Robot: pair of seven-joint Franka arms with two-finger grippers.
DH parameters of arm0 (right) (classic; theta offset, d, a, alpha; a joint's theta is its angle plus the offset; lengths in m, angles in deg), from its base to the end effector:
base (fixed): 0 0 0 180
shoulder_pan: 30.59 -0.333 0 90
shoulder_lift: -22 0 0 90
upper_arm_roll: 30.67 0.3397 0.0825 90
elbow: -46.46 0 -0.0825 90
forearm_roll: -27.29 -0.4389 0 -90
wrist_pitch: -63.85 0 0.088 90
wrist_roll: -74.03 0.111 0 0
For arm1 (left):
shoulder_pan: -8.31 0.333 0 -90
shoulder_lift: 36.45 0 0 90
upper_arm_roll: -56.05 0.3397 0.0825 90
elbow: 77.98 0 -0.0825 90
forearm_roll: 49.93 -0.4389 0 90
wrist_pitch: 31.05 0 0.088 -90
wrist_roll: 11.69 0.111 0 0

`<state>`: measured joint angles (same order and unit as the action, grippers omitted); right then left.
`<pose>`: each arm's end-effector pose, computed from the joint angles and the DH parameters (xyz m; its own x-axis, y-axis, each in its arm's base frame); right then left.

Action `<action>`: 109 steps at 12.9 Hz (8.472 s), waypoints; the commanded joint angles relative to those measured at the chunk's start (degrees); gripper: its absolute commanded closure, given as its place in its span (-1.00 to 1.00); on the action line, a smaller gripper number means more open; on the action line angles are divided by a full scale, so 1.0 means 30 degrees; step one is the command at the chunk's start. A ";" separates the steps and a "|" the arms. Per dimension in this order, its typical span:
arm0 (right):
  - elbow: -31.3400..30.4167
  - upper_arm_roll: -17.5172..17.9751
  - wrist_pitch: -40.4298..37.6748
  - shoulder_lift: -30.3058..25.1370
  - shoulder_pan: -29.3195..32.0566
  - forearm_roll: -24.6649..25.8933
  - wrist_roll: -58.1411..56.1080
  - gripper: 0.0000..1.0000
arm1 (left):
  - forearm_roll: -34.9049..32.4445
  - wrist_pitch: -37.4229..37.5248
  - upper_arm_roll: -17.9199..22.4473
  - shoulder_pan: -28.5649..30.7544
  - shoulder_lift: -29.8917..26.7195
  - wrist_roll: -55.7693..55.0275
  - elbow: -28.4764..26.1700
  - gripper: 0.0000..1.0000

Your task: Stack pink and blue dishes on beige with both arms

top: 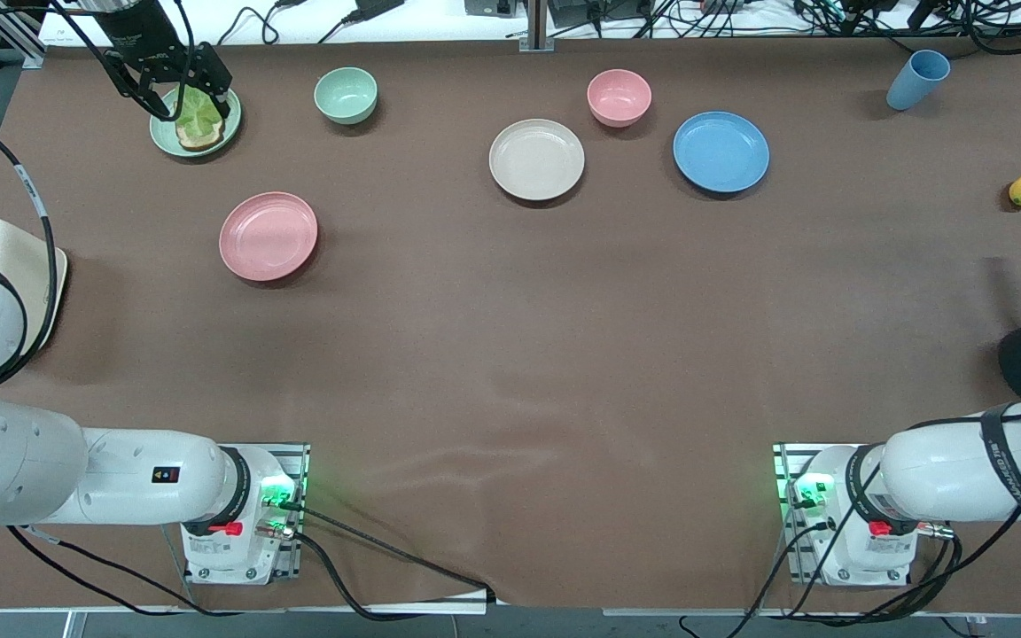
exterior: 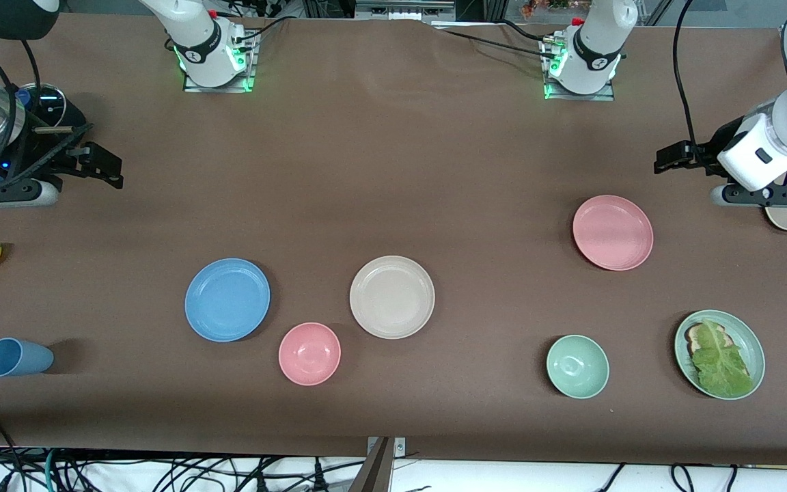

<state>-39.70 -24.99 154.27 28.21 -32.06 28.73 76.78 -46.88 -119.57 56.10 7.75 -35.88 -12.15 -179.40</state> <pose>0.6405 0.0742 0.6125 0.9965 0.0766 -0.0328 0.0772 -0.9969 0.0160 0.5920 -0.0113 0.5331 0.9724 -0.0020 -0.2333 0.0100 -0.9987 0.0502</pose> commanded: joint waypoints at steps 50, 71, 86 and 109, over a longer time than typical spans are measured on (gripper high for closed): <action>0.0184 0.0042 0.0093 0.0099 0.0198 -0.0218 -0.0065 -1.00 | 0.0130 -0.1460 -0.0046 -0.0282 0.3582 0.0242 0.1200 -1.00; 0.0272 -0.0017 0.0709 0.0392 0.0520 -0.0188 -0.0065 -1.00 | 0.6423 -1.4789 0.0130 0.5753 0.7631 1.5618 -0.7295 -1.00; -0.0107 0.0071 0.6030 0.6448 0.0200 0.0045 -0.0124 -1.00 | 0.6720 -1.4938 0.0130 0.5783 0.8336 1.5945 -0.7063 1.00; -0.3038 0.0042 1.5152 1.1466 0.0872 0.0163 -0.1149 0.68 | 0.6836 -1.4176 -0.0193 -0.8131 1.3345 -0.9743 0.4451 1.00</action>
<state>-47.67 -25.45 198.57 63.01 -30.06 28.82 74.06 -28.18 -162.71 54.51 -15.60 3.59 -38.92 -168.64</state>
